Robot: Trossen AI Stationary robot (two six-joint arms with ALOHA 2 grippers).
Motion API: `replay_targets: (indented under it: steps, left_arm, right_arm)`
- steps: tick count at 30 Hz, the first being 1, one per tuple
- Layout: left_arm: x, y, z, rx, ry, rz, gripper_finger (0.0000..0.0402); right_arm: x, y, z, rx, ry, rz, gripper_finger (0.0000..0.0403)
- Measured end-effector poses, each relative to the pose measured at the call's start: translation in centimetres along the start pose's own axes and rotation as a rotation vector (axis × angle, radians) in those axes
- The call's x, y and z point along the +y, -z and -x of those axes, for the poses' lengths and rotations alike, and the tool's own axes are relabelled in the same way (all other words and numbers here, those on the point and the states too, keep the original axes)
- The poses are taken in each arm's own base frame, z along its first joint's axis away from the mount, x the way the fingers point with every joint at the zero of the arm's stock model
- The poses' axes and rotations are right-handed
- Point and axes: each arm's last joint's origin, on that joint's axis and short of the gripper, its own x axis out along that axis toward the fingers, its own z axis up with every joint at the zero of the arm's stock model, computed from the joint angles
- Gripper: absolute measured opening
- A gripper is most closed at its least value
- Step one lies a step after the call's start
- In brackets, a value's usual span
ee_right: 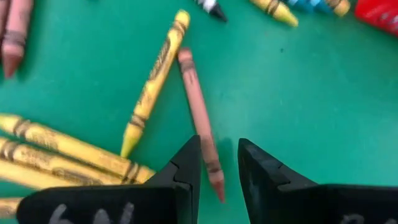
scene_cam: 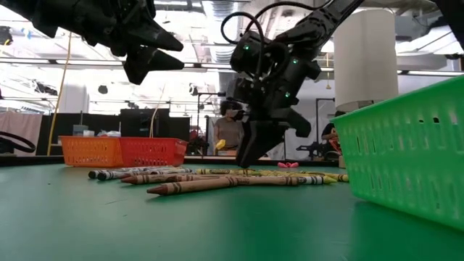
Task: Sort crayons
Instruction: Put the brown crayon into the black bin
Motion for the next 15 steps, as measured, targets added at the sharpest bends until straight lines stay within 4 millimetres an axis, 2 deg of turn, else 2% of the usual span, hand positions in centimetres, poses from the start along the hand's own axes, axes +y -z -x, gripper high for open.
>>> replay_targets:
  steps: [15]
  left_arm:
    - [0.00, 0.00, 0.00, 0.000, 0.000, 0.001, 0.0187]
  right_arm:
    - [-0.17, 0.11, 0.02, 0.001, 0.002, 0.050, 0.0100]
